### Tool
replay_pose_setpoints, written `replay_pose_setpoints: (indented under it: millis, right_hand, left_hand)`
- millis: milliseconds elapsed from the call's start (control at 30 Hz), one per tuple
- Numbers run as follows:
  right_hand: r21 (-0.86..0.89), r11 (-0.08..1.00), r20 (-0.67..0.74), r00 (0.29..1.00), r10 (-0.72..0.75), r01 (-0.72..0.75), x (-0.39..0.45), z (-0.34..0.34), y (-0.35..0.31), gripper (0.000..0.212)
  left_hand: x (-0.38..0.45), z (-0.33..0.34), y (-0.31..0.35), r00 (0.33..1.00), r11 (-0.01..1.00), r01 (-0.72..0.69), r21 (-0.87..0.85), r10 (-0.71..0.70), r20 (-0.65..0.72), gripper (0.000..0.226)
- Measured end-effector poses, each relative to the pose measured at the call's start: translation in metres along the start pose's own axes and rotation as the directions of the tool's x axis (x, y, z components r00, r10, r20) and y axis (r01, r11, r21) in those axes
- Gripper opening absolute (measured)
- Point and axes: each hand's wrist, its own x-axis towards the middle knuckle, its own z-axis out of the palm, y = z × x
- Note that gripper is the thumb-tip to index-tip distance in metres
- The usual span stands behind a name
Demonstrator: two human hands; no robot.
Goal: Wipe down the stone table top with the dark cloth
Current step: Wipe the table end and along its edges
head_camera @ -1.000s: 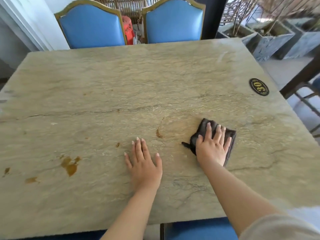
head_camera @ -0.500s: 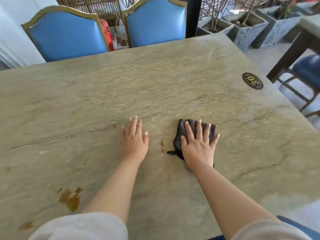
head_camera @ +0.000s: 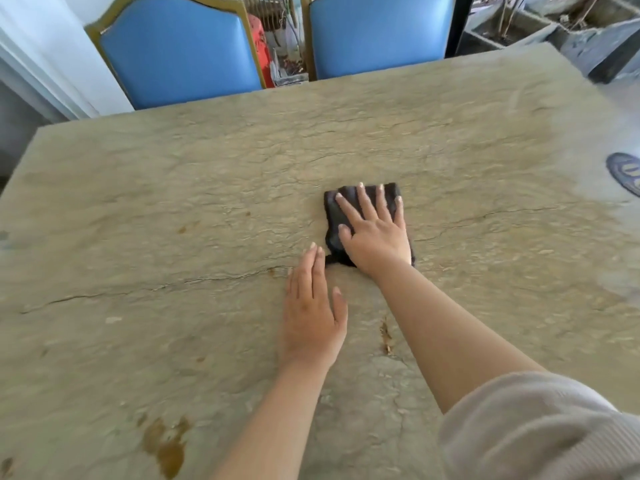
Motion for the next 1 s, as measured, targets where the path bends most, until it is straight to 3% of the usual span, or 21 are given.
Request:
replay_pose_setpoints:
  millis: [100, 167, 200, 267, 333, 400, 533, 633, 700, 733, 800, 900, 1000]
  right_hand:
    - [0.030, 0.928, 0.054, 0.927, -0.372, 0.371, -0.034, 0.000, 0.008, 0.055]
    - [0.093, 0.885, 0.075, 0.884, -0.462, 0.455, -0.046, -0.007, 0.035, 0.056]
    - [0.098, 0.915, 0.057, 0.916, -0.397, 0.390, -0.046, -0.008, 0.045, 0.056]
    - [0.085, 0.995, -0.010, 0.999, -0.050, 0.051, -0.038, -0.007, 0.045, 0.054]
    - [0.079, 0.963, -0.038, 0.964, 0.262, -0.258, -0.024, -0.002, 0.014, 0.056]
    - [0.071, 0.947, -0.013, 0.949, 0.315, -0.313, -0.017, 0.007, -0.032, 0.060]
    - [0.027, 0.998, 0.042, 0.998, -0.050, 0.048, -0.041, 0.025, -0.106, 0.059]
    - [0.025, 0.906, 0.069, 0.903, -0.424, 0.423, -0.057, 0.027, -0.104, 0.057]
    - [0.016, 0.861, 0.055, 0.860, -0.508, 0.508, -0.043, 0.024, -0.088, 0.056]
    - [0.003, 0.889, 0.033, 0.888, -0.458, 0.458, -0.029, 0.024, -0.084, 0.056]
    - [0.007, 0.978, -0.008, 0.978, -0.211, 0.211, 0.005, 0.022, -0.085, 0.056]
    - [0.003, 0.996, -0.014, 0.996, 0.087, -0.087, 0.050, 0.023, -0.109, 0.059]
    - [-0.010, 0.997, 0.019, 0.997, 0.074, -0.074, 0.074, 0.026, -0.138, 0.060]
  left_hand:
    - [-0.004, -0.010, -0.007, 0.982, 0.972, 0.079, -0.223, -0.115, -0.152, 0.051]
    - [-0.006, -0.021, -0.022, 0.977, 0.977, 0.100, -0.190, -0.133, -0.170, 0.049]
    - [-0.007, -0.027, -0.033, 0.978, 0.985, 0.108, -0.138, -0.129, -0.161, 0.047]
    - [-0.007, -0.041, -0.059, 0.979, 0.991, 0.131, -0.032, -0.135, -0.152, 0.046]
    - [-0.003, -0.053, -0.087, 0.973, 0.982, 0.178, 0.058, -0.167, -0.158, 0.052]
    - [-0.003, -0.062, -0.113, 0.969, 0.965, 0.224, 0.135, -0.206, -0.135, 0.058]
    - [-0.012, -0.064, -0.139, 0.969, 0.938, 0.246, 0.246, -0.242, -0.048, 0.062]
    - [-0.014, -0.062, -0.138, 0.964, 0.926, 0.264, 0.270, -0.261, -0.048, 0.061]
    - [-0.013, -0.062, -0.135, 0.959, 0.920, 0.280, 0.273, -0.279, -0.041, 0.063]
    - [-0.013, -0.062, -0.135, 0.959, 0.919, 0.278, 0.281, -0.281, -0.029, 0.064]
    - [-0.014, -0.063, -0.135, 0.960, 0.918, 0.268, 0.292, -0.279, -0.002, 0.067]
    - [-0.013, -0.064, -0.136, 0.960, 0.923, 0.260, 0.283, -0.278, 0.025, 0.069]
    - [-0.014, -0.065, -0.135, 0.959, 0.933, 0.267, 0.242, -0.282, 0.031, 0.072]
